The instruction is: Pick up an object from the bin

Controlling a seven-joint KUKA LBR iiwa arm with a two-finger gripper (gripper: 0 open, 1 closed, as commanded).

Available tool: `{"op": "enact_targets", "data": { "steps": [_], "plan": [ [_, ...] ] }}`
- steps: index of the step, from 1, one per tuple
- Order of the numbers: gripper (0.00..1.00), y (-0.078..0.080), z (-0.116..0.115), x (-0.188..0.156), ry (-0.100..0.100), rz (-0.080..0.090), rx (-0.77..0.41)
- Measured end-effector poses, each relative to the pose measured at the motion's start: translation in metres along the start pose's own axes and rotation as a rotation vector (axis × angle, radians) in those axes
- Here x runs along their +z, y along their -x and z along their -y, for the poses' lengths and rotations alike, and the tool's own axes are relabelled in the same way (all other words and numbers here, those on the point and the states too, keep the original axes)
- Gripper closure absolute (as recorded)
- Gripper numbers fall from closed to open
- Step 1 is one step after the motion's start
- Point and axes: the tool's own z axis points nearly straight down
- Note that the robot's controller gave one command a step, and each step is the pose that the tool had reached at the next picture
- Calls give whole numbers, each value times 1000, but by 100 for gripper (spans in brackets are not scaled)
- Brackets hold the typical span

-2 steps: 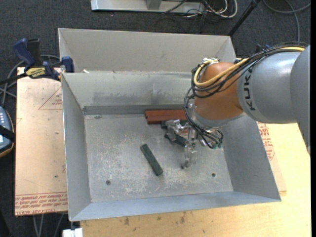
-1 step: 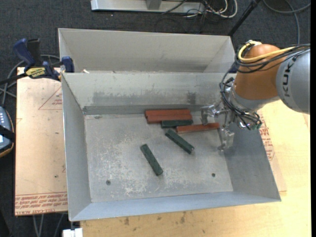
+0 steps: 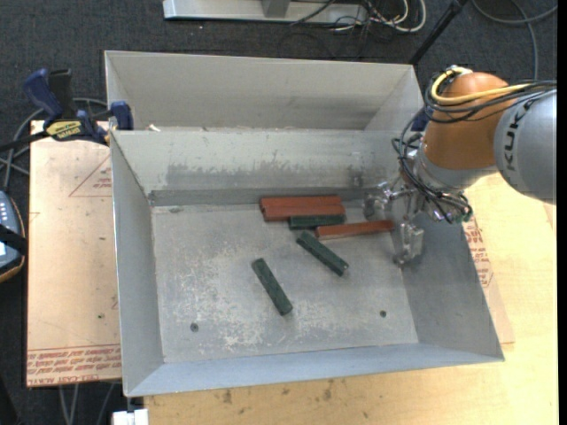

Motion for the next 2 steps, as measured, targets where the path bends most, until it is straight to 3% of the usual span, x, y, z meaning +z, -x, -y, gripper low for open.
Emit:
{"op": "enact_targets", "data": {
  "steps": [1,2],
  "plan": [
    [100,0,-1,-1,1,-1,-2],
    [100,-3,-42,-138,-3,3,-401]
  ]
}}
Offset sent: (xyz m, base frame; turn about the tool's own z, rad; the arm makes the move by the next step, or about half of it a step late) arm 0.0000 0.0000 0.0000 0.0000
